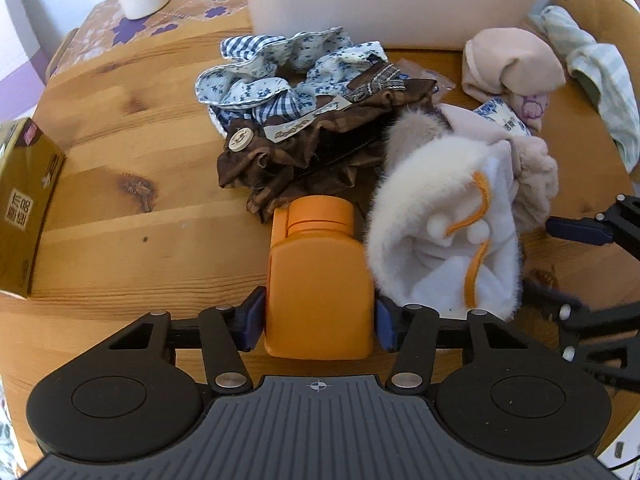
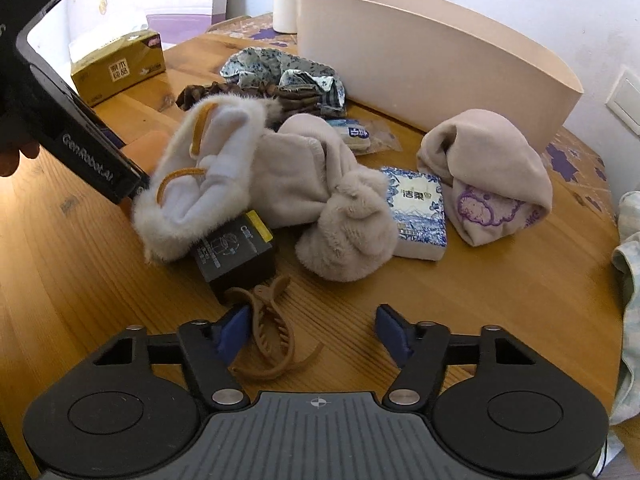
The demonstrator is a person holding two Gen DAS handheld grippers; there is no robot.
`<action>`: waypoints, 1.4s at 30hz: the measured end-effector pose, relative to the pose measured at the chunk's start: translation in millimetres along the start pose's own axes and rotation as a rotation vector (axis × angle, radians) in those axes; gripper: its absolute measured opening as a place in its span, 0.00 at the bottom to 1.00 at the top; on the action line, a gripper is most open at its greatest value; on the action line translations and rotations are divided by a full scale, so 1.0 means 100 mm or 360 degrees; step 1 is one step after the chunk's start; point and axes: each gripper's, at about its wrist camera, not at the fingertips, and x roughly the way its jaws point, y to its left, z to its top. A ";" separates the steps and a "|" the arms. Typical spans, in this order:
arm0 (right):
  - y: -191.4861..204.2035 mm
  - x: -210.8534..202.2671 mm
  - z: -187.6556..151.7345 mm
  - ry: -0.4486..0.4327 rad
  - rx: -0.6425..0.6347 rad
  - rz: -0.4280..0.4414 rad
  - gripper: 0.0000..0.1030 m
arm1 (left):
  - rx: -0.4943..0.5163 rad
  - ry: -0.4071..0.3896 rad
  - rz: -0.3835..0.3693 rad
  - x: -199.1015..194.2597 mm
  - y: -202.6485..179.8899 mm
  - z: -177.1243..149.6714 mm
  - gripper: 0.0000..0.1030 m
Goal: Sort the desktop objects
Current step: 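Grasp the orange bottle with the left tool while the right tool grasps the brown hair tie, then carry the orange bottle and brown hair tie over the basket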
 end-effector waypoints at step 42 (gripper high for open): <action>-0.66 -0.54 0.16 -0.0219 0.0281 -0.0106 0.19 | -0.0259 -0.0218 0.0015 -0.56 0.35 -0.04 0.52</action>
